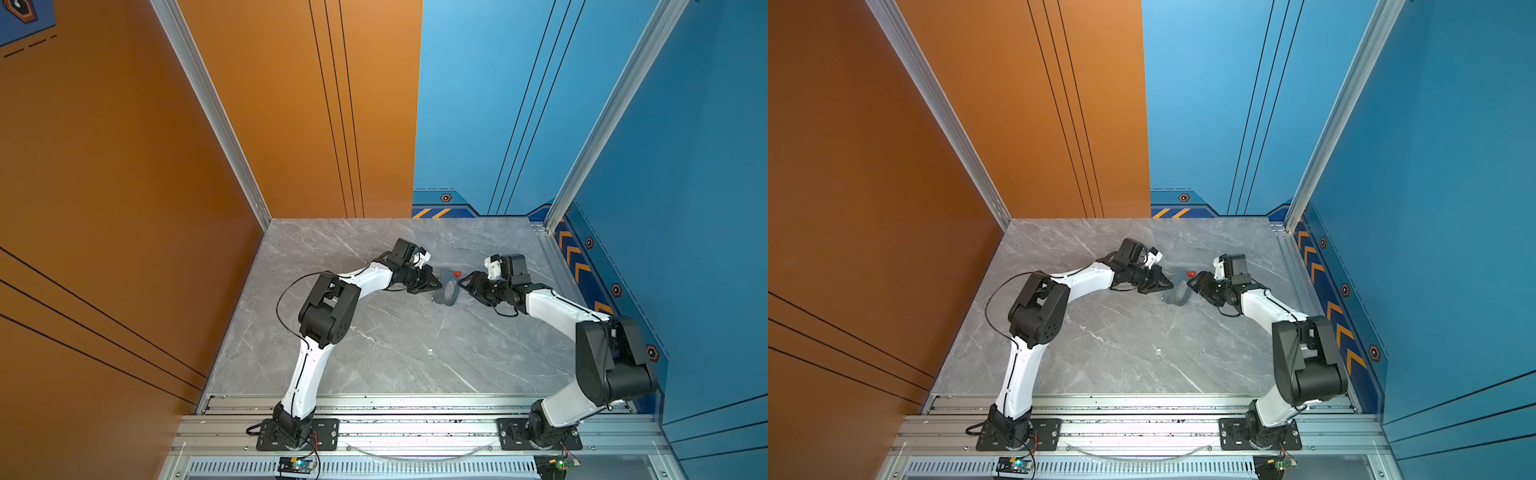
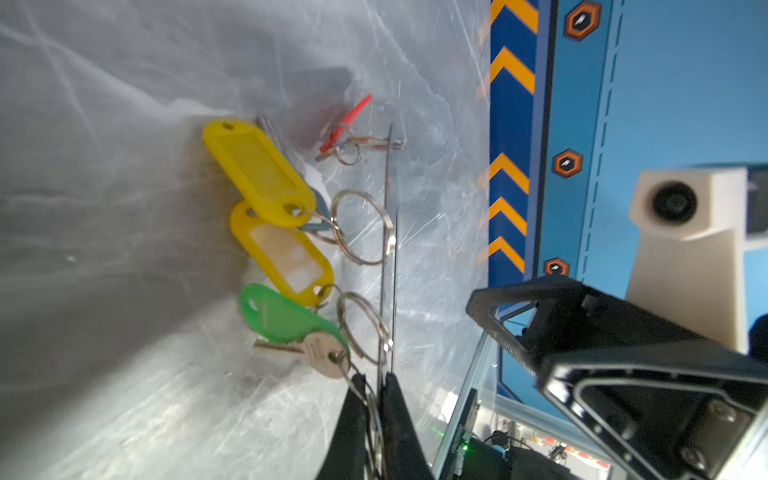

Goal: Remove the keys from the keyring
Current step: 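Lift the metal plate upright with the right gripper, keys hanging below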

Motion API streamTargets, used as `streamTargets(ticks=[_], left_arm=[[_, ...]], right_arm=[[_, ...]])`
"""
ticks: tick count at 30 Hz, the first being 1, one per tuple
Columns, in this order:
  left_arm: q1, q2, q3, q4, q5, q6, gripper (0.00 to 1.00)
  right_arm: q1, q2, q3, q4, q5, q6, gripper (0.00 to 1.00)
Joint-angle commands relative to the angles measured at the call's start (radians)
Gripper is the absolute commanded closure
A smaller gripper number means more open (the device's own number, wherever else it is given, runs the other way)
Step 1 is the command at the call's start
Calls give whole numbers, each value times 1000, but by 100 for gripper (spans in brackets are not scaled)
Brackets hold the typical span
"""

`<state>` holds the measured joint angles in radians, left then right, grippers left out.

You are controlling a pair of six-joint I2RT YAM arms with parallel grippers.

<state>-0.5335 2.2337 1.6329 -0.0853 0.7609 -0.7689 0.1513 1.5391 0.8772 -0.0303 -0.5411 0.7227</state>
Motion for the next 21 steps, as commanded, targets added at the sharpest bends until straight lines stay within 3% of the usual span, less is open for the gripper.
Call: streamTargets(ticks=[1, 9, 16, 21], left_arm=[[30, -103, 13, 143, 59, -123, 100], [66, -216, -6, 307, 72, -315, 100], [84, -281, -16, 413, 71, -444, 100], [87, -312, -41, 474, 67, -509, 100]], right_arm=[[0, -62, -43, 98, -39, 113, 36], [52, -111, -43, 376, -55, 327, 33], [131, -53, 12, 673, -18, 536, 45], [173, -30, 46, 784, 11, 610, 55]])
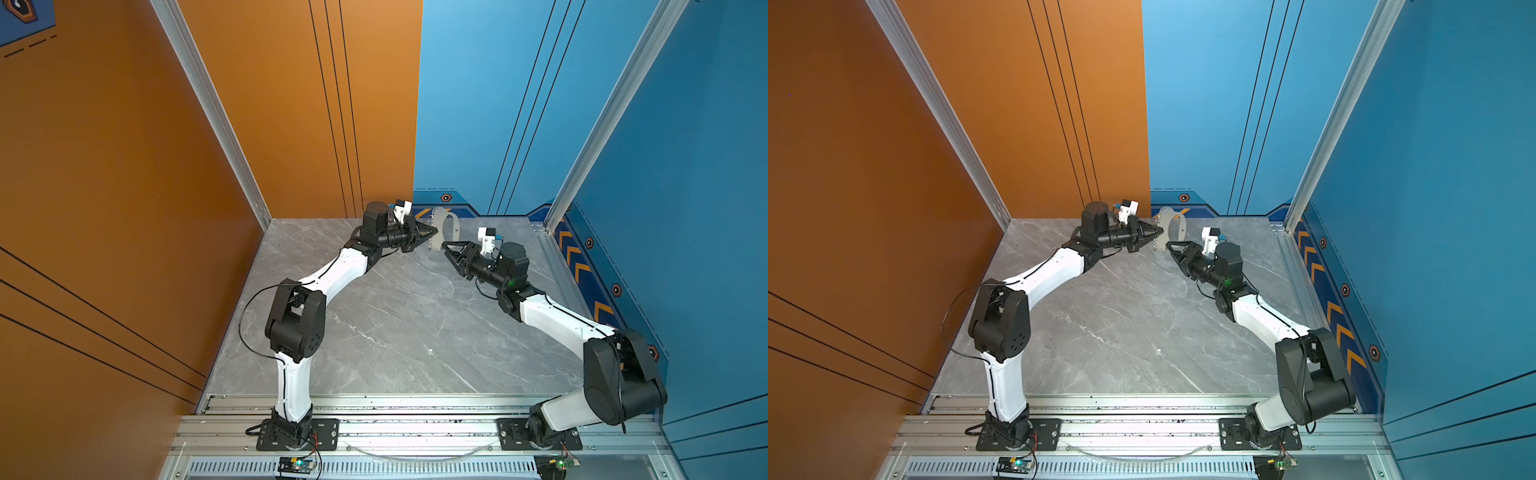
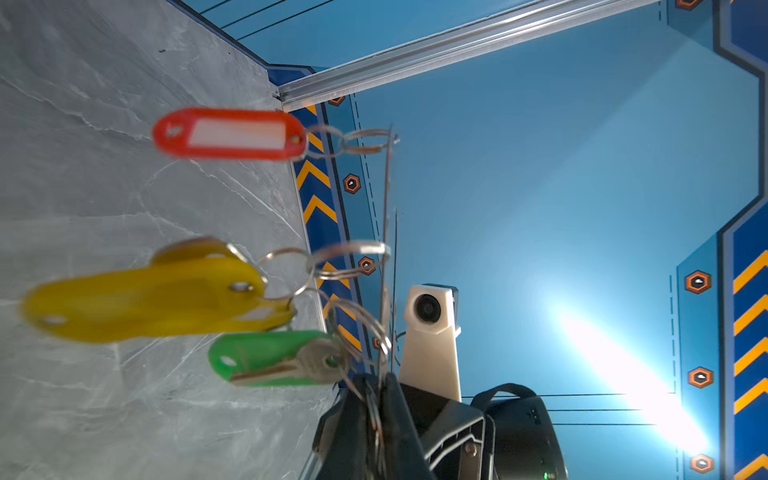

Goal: Remove the keys from the keyring
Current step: 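Lift the metal plate upright with the right gripper, keys hanging below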

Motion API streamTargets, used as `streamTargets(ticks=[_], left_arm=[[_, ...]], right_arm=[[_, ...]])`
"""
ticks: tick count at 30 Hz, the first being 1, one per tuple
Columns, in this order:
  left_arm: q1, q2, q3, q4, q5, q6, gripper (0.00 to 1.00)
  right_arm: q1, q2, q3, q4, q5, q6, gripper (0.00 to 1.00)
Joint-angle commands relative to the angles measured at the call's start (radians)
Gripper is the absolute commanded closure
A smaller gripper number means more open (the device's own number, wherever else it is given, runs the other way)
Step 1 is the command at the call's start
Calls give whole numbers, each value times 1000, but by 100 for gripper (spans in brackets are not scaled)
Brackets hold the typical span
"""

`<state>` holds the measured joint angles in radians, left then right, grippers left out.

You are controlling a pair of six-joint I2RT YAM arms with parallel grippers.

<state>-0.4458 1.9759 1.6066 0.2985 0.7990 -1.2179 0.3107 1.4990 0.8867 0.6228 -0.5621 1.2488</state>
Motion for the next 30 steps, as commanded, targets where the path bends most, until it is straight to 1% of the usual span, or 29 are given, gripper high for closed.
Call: streamTargets(ticks=[1, 3, 5, 7, 10, 14, 17, 18, 21, 22, 24, 27, 28, 30], left_arm=[[1, -59, -21, 111, 28, -77, 100], [5, -68, -31, 137, 28, -102, 100], [10, -82, -40, 146, 22, -109, 100], [13, -90, -42, 147, 21, -110, 100], [15, -95, -40, 156, 26, -121, 100], [16, -104, -43, 161, 32, -123, 99], [22, -115, -52, 160, 30, -117, 95], [24, -119, -57, 160, 27, -115, 92], [34, -135, -64, 160, 19, -103, 73], [40, -141, -66, 160, 17, -95, 65], [54, -158, -76, 160, 13, -81, 55], [77, -188, -92, 124, 11, -19, 47], [83, -199, -98, 104, 12, 10, 46], [91, -221, -100, 21, 11, 100, 45]], right_arm=[[20, 12, 45, 132, 34, 88, 59], [26, 5, 52, 139, 41, 97, 69], [27, -6, 52, 139, 52, 103, 74], [30, -28, 55, 115, 68, 91, 76], [36, -43, 68, 95, 84, 74, 88], [41, -47, 94, 78, 88, 61, 91], [41, -50, 116, 62, 78, 41, 98], [41, -54, 122, 42, 73, 26, 100], [34, -64, 149, -17, 50, -23, 100], [29, -70, 165, -61, 36, -52, 100], [20, -81, 199, -152, 15, -120, 100], [0, -95, 265, -331, -24, -241, 100], [-2, -95, 296, -404, -34, -291, 100], [-4, -91, 381, -602, -52, -431, 100]])
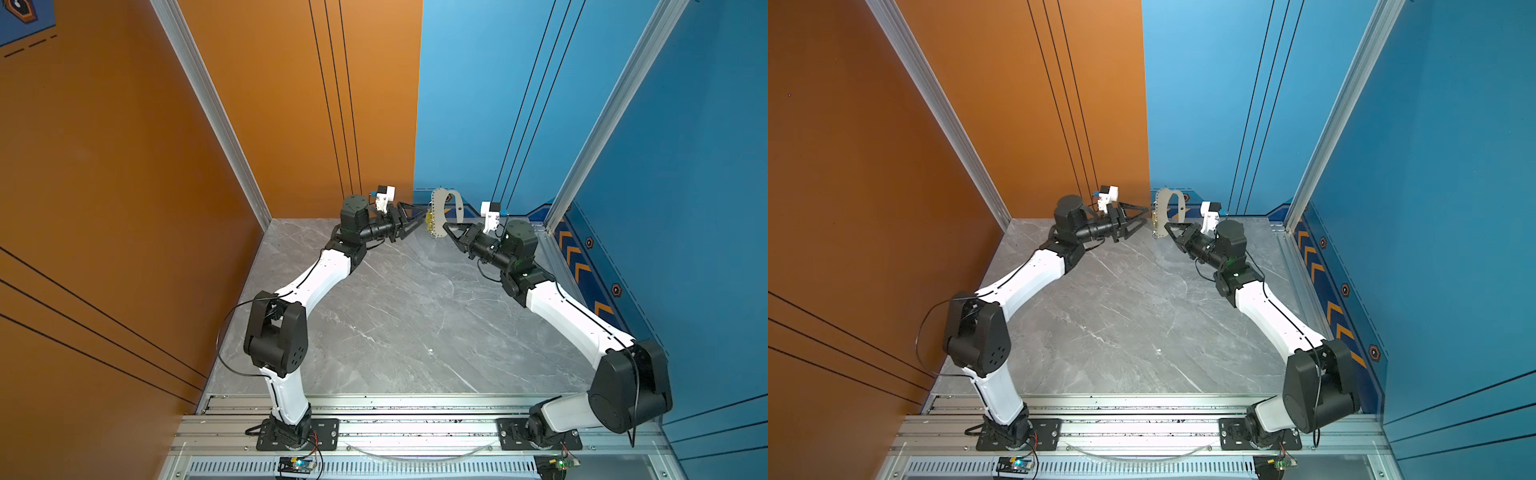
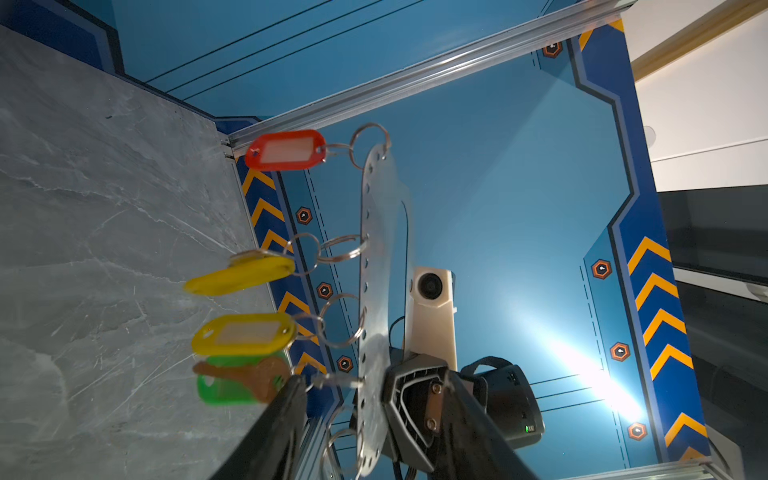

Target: Remove the keys from the keyring

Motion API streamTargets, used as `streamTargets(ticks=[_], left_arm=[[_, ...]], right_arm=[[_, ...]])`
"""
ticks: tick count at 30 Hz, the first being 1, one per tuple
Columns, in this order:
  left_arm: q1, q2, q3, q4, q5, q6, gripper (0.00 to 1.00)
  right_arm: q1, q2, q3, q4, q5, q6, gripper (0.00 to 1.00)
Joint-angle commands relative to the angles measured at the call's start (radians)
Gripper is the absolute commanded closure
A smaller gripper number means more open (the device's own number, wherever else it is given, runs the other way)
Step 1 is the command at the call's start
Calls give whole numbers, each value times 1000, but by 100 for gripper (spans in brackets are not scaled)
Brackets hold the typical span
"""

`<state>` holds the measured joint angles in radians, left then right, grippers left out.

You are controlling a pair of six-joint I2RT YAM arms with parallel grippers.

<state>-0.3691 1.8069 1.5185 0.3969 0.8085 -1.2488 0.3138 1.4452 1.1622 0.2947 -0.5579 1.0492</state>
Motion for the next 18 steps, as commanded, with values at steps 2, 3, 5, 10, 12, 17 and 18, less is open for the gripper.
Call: streamTargets(ticks=[2, 3, 5, 10, 12, 17, 18], left_arm=[[19, -72, -6, -174, -6, 251, 44], [19, -81, 8, -262, -20, 336, 43], [19, -96, 34, -409, -50, 482, 43], [9, -145, -20, -485, -104, 702, 43], [3, -171, -59, -472, -104, 770, 44], [-31, -255, -204, -344, -110, 936, 50], [-34, -270, -244, -289, -96, 946, 51]], right_arm=[[-10, -22, 194, -451, -67, -351, 100], [-13, -17, 230, -511, -67, -391, 100], [-16, -6, 290, -613, -63, -456, 100], [-1, 24, 424, -807, -38, -577, 100], [12, 35, 477, -881, -14, -622, 100], [56, 54, 573, -993, 49, -687, 100], [65, 56, 587, -1004, 63, -693, 100]])
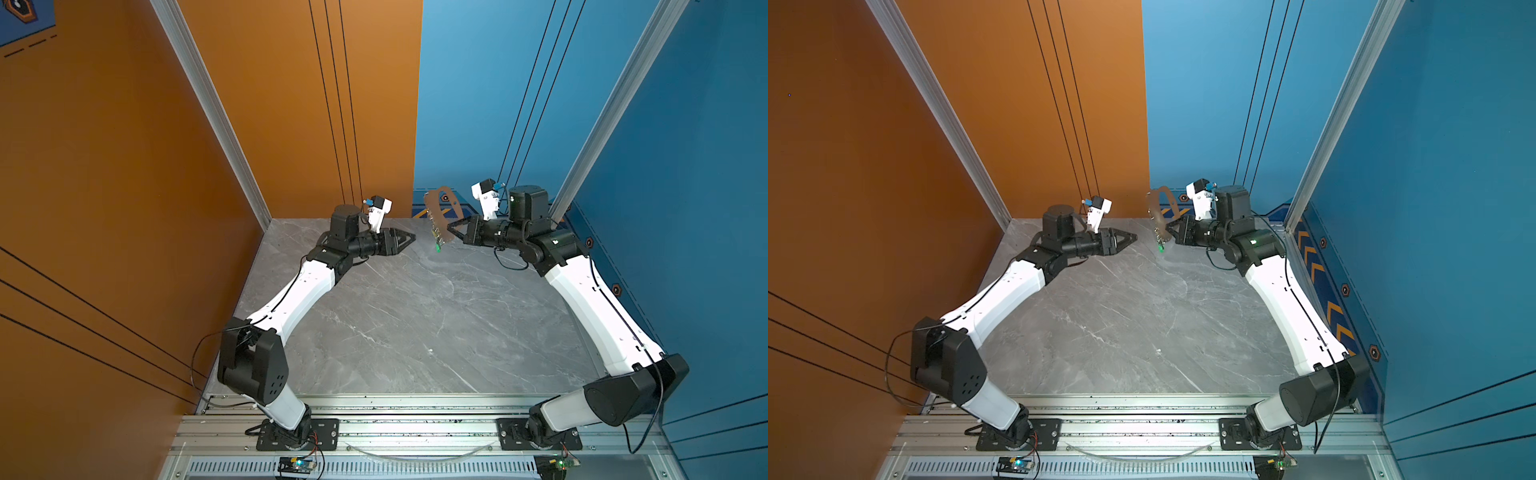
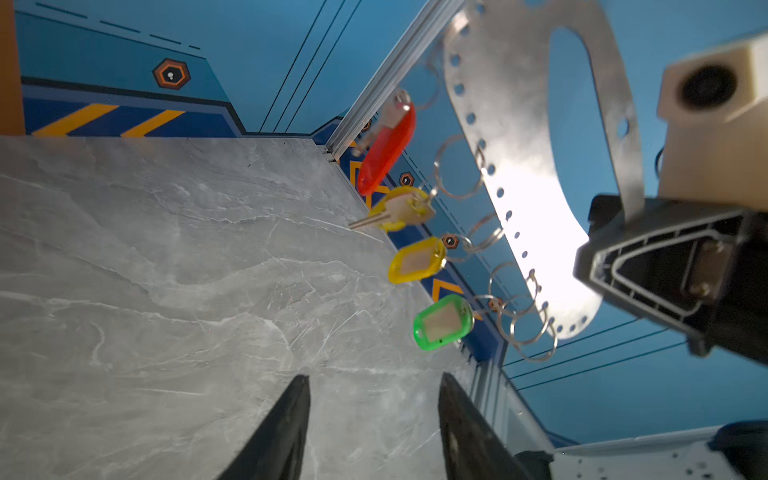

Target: Remove the keys from the keyring

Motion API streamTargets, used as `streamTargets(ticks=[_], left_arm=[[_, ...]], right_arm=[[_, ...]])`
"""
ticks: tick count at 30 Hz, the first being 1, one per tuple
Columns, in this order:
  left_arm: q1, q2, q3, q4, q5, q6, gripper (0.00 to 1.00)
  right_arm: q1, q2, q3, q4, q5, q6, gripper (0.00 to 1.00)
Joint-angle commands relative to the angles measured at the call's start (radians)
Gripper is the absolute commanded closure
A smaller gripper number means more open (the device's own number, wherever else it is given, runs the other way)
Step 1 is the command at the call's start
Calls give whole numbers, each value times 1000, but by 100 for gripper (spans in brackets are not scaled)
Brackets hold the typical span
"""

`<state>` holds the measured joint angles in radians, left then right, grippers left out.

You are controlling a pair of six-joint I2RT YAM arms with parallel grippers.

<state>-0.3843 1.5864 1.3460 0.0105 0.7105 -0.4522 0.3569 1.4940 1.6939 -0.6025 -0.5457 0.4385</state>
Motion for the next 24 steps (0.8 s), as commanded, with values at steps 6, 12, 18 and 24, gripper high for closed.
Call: streamTargets(ticks=[6, 12, 18, 24], left_arm=[[-45, -97, -246, 363, 63, 171, 63], [-74, -108, -281, 419, 66, 243, 65], [-97, -108, -278, 476, 72, 253, 65], [-104, -97, -281, 510, 98, 254, 72]], right_arm=[[85, 33, 153, -182, 101, -120, 100], [120, 36, 171, -194, 116, -124, 100], [154, 49, 211, -209, 140, -120, 100], [162, 61, 226, -209, 132, -119, 100]])
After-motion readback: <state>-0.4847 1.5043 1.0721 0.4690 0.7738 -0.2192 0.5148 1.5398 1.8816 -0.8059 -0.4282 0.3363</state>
